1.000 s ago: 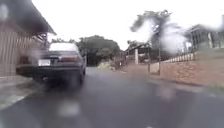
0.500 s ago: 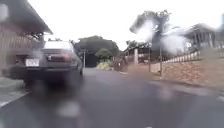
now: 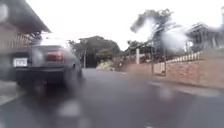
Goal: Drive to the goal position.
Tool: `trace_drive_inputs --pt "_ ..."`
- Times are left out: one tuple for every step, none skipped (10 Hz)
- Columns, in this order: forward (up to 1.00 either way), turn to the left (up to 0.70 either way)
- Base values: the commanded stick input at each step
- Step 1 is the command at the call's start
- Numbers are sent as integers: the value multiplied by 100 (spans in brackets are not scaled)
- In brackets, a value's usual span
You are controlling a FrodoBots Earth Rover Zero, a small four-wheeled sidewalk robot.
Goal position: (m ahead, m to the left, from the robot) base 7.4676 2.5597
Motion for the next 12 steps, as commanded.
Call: trace_drive_inputs --pt "70 0" --pt "70 0" --pt "70 0" --pt "70 0" --pt "70 0" --pt "70 0" --pt "70 0" --pt "70 0" --pt "70 0" --pt "70 31" --pt "70 35" --pt "70 35"
